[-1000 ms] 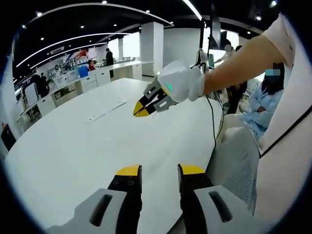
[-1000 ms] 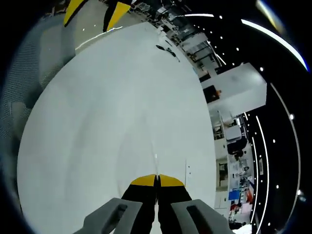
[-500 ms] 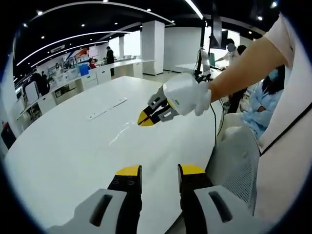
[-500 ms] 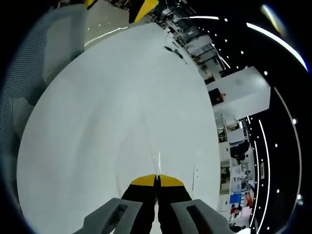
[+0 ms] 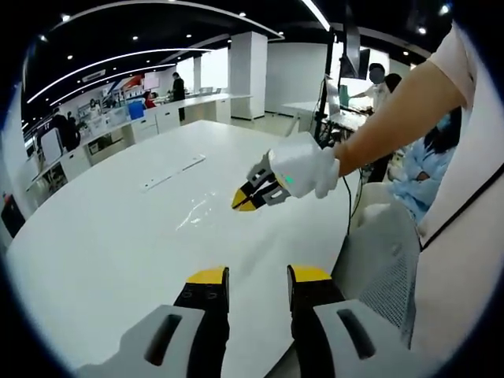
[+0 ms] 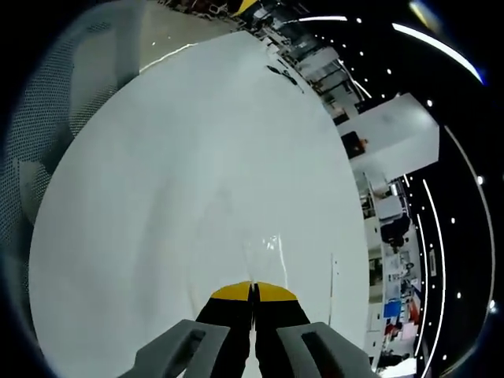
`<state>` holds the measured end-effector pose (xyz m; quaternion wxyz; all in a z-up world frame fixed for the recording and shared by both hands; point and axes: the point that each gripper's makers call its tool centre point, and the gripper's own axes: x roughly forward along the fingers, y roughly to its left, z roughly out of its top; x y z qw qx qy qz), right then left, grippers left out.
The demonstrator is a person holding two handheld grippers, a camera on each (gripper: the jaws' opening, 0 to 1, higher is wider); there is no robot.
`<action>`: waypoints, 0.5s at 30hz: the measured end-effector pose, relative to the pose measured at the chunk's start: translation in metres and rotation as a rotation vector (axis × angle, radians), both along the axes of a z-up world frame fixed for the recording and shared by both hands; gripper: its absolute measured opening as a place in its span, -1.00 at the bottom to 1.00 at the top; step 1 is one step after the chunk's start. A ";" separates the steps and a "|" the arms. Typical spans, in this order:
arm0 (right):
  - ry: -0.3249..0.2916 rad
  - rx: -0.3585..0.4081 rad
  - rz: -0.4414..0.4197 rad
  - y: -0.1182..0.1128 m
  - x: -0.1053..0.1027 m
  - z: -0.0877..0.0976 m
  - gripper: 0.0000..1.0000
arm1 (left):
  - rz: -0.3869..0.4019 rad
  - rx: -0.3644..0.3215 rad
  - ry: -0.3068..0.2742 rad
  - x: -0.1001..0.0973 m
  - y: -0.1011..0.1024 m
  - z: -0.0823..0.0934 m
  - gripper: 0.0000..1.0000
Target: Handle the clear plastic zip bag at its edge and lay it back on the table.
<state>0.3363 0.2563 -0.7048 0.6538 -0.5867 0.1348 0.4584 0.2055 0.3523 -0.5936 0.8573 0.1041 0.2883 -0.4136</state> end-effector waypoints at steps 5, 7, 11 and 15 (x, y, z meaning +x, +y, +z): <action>0.007 -0.008 -0.002 0.004 -0.001 -0.006 -1.00 | 0.004 0.000 0.003 0.000 0.002 -0.002 -0.46; 0.022 -0.001 -0.016 0.005 -0.001 -0.008 -1.00 | 0.005 0.001 0.006 -0.001 0.002 -0.003 -0.46; 0.033 -0.001 -0.012 0.006 -0.002 -0.012 -1.00 | 0.008 -0.001 0.008 -0.001 0.004 -0.005 -0.46; 0.042 -0.001 -0.017 0.009 -0.003 -0.015 -1.00 | 0.010 -0.002 0.010 0.000 0.006 -0.007 -0.46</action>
